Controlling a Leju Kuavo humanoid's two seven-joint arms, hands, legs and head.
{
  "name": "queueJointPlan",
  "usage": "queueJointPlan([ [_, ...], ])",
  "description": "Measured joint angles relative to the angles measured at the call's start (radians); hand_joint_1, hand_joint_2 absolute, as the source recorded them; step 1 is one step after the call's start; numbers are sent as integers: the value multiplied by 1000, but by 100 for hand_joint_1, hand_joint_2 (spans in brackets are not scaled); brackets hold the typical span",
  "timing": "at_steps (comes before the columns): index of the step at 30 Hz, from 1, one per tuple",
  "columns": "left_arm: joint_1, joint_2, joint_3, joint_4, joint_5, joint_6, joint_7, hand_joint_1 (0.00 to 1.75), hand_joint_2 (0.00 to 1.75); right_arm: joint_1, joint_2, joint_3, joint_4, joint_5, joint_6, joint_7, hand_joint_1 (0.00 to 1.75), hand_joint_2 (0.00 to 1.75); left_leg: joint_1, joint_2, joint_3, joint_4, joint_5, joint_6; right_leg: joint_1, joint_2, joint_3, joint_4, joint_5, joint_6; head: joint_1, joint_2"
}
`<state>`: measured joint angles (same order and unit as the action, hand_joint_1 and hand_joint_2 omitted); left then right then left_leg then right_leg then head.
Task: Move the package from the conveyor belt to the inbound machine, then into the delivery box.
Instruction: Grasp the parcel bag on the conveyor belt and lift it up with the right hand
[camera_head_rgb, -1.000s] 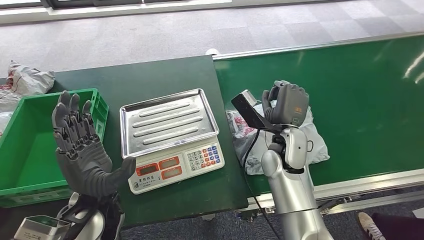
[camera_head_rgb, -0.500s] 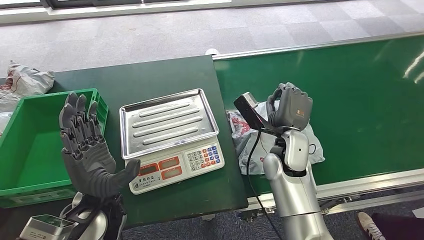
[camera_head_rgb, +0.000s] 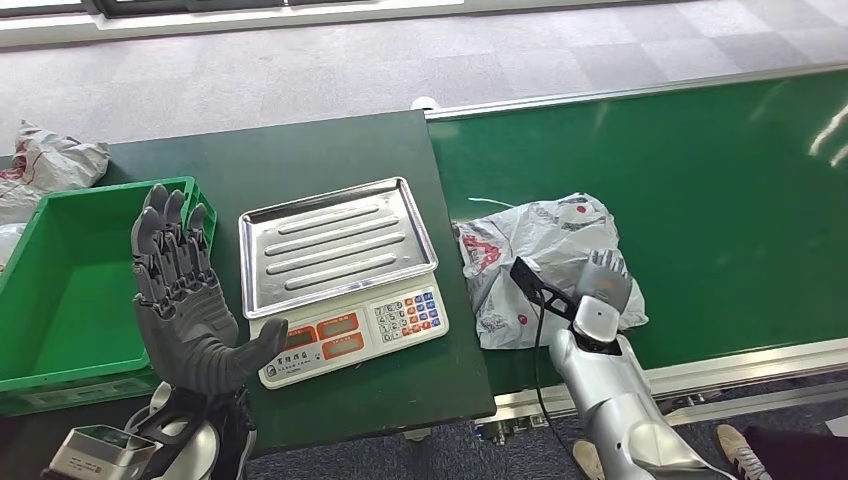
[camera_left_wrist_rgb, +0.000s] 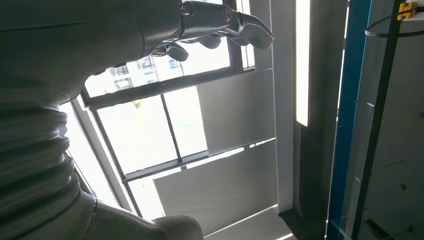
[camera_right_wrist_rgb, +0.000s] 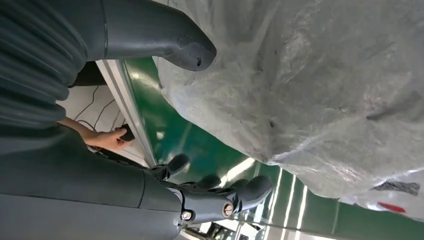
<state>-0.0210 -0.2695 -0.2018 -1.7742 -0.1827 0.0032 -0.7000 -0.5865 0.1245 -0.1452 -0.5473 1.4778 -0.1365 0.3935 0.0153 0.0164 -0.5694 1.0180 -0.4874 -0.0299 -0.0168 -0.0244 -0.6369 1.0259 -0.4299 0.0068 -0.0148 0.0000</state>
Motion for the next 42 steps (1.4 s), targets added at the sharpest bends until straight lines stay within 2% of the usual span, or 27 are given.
queueJointPlan([
  [5, -1, -1, 0, 0, 1, 0, 0, 0, 175, -51, -6, -32, 90, 2, -56, 10, 0, 175, 0, 0, 0, 0, 0, 0, 0, 0, 0, 0, 0, 0, 0, 0],
  [10, -1, -5, -1, -7, 4, -4, 6, 0, 175, -84, -6, -41, 146, 30, -168, 6, 0, 175, 0, 0, 0, 0, 0, 0, 0, 0, 0, 0, 0, 0, 0, 0],
  [13, -1, -6, -3, -14, 3, -7, 10, 0, 175, -102, -3, -41, 174, 47, -171, -4, 0, 175, 0, 0, 0, 0, 0, 0, 0, 0, 0, 0, 0, 0, 0, 0],
  [16, -1, -6, -3, -14, 2, -10, 11, 0, 175, -112, 2, -41, 194, 51, -134, -20, 0, 175, 0, 0, 0, 0, 0, 0, 0, 0, 0, 0, 0, 0, 0, 0],
  [21, -1, -6, -3, -11, -4, -41, 3, 0, 175, -118, 12, -43, 218, 22, 43, -130, 0, 175, 0, 0, 0, 0, 0, 0, 0, 0, 0, 0, 0, 0, 0, 0],
  [25, -2, -6, -3, -4, -12, -60, -1, 0, 175, -120, 26, -49, 232, 12, 125, -191, 0, 175, 0, 0, 0, 0, 0, 0, 0, 0, 0, 0, 0, 0, 0, 0],
  [35, -4, -2, -4, 11, -14, -67, -1, 0, 175, -121, 57, -50, 251, 7, 193, -255, 0, 175, 0, 1, 0, 0, 0, 0, 0, 1, 0, 0, 0, 0, 0, 0],
  [37, -7, 1, -5, 14, -10, -60, -1, 0, 175, -123, 61, -54, 253, -19, 242, -332, 0, 175, 0, 1, 0, 0, 0, 0, 0, 1, 0, 0, 0, 0, 0, 0],
  [40, -17, 8, -12, 20, -2, -53, -1, 0, 175, -125, 68, -65, 254, -68, 337, -500, 0, 175, 0, 1, 1, 0, 0, 0, 0, 1, 0, 0, 0, 0, 0, 0],
  [42, -23, 15, -19, 25, 2, -48, -2, 0, 175, -127, 72, -68, 256, -83, 365, -570, 0, 175, 0, 2, 1, 0, 0, 0, 0, 2, 0, 0, 0, 0, 0, 0],
])
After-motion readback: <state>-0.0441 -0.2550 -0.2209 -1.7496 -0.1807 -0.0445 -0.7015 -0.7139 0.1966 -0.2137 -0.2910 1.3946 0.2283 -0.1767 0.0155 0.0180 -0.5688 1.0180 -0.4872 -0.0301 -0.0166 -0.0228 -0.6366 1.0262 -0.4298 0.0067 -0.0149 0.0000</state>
